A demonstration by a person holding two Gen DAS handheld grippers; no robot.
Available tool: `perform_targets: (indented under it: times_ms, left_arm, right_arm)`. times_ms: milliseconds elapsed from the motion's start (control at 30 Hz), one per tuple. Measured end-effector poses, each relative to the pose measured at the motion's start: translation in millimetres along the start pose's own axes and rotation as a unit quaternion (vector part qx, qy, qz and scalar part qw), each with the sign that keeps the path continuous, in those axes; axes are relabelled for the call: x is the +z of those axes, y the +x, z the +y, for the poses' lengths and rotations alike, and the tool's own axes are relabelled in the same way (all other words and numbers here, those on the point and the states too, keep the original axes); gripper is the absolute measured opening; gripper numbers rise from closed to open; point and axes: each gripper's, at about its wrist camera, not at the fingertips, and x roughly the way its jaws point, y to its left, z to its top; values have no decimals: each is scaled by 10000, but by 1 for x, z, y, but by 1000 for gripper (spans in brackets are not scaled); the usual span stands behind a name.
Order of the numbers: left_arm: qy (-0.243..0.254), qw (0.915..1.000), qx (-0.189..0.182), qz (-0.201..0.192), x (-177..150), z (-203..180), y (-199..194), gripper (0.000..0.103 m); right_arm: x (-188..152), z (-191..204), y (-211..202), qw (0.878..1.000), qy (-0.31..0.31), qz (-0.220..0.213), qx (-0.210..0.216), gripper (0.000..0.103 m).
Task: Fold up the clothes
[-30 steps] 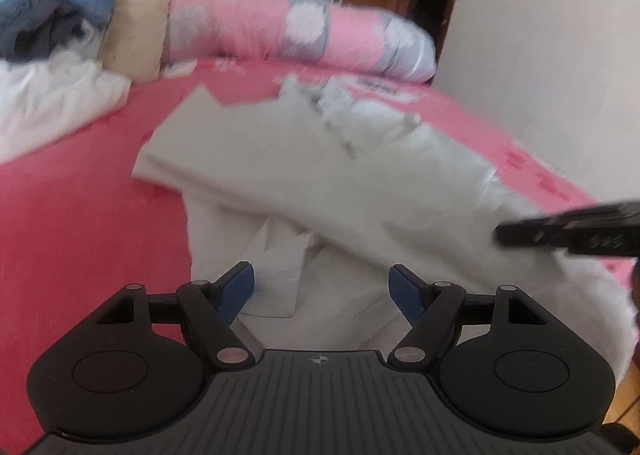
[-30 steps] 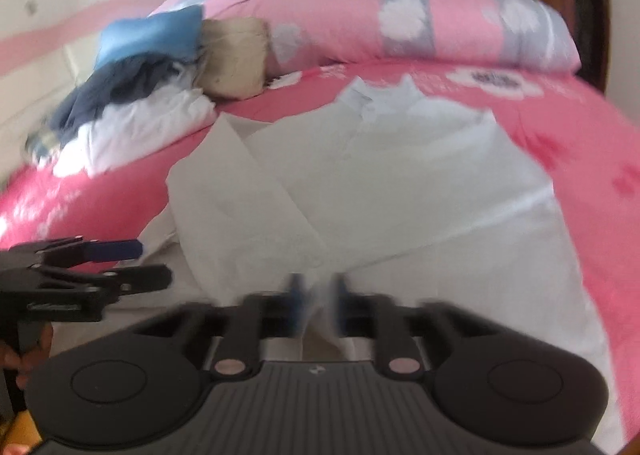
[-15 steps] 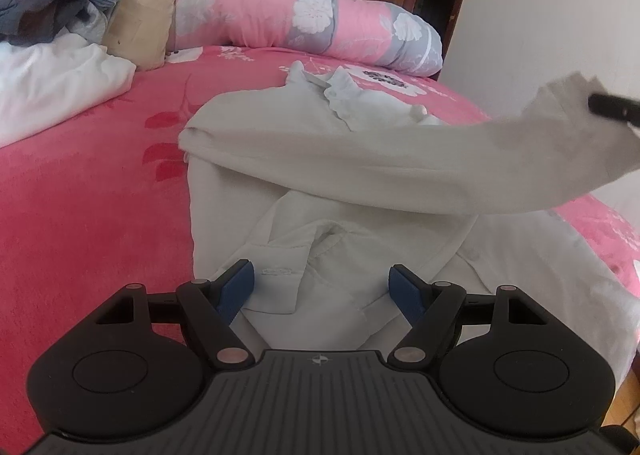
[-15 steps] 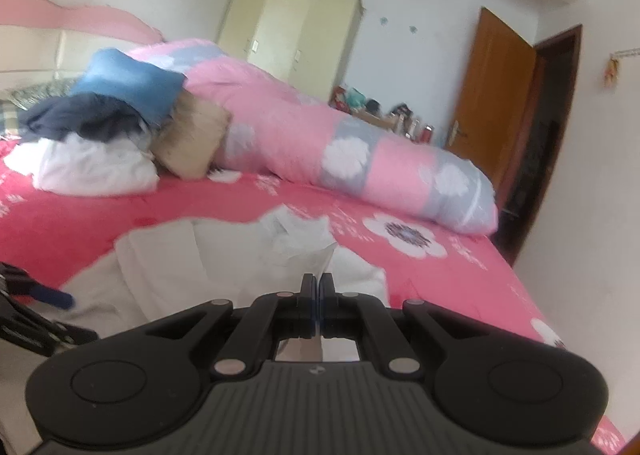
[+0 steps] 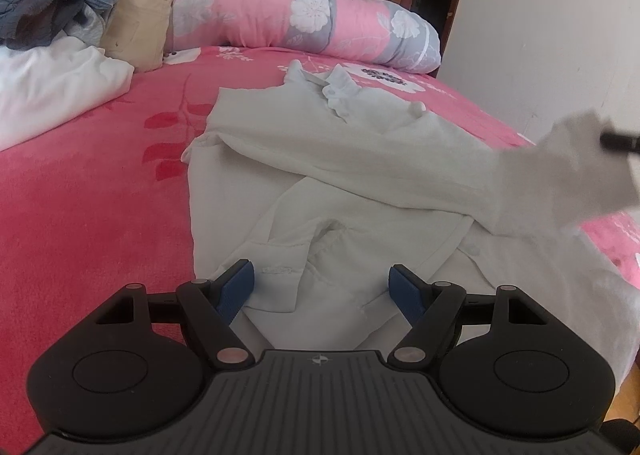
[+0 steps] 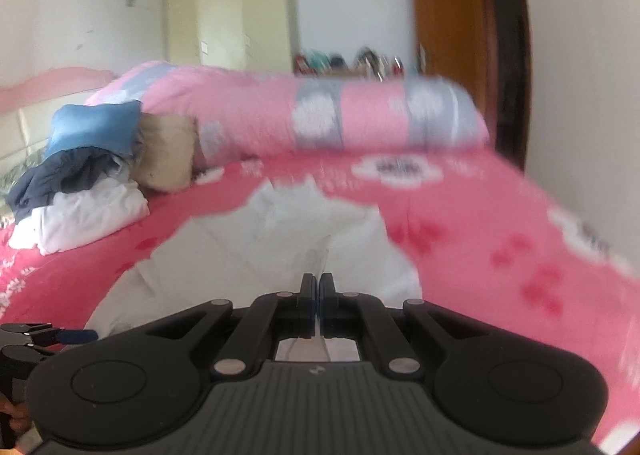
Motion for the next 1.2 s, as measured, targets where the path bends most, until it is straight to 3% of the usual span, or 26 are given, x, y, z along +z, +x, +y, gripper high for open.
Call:
perform_targets:
  times_ms: [67,100,133,200,333,400,533,633,733,967,1100,1200]
  left_arm:
    - [-30,10000,-26,10,1,2,-1,75]
    - [-66,10000,-39,30,3,3,-2,75]
    - [-131,9999,-41,63,5,6,-4,75]
    - [-283,9995,-44,103,10,12,-10,75]
    - [-644,9975,-139,-266,24,33,-33,76]
    - [-612,9966,7,-549,36,44,-36,77]
    - [76,9949,855,-522,64,55,-4,78]
    - [615,9929,952,-352,76,62,35,78]
    - [870,9925,825,-251,82,69,66,76]
    - [788,9961,397,-79,72,81,96,60]
    - [467,9985,164,-226,67,93,94,55]
    - [290,9991,25,-305,64,99,94,44]
  right_arm:
    - [-11,-12,7,9993,267,250,-59,4]
    - [-16,-18,10,9985,350,374,-197,10]
    - [-21,-25,13,9973,428,486,-349,29]
    - [-27,-39,16,9940,547,597,-743,50]
    - [-15,-59,5,9930,832,458,-698,50]
    - [3,-55,5,9950,733,378,-560,50]
    - [46,-29,26,9986,431,281,80,50]
    - [80,5,63,9954,209,466,805,50]
    - [106,38,117,9857,72,884,1432,49]
    - [118,100,257,9574,-160,1951,2121,49]
    - [110,129,307,9523,-338,2043,2242,47]
    - [102,142,341,9490,-312,2115,2316,45]
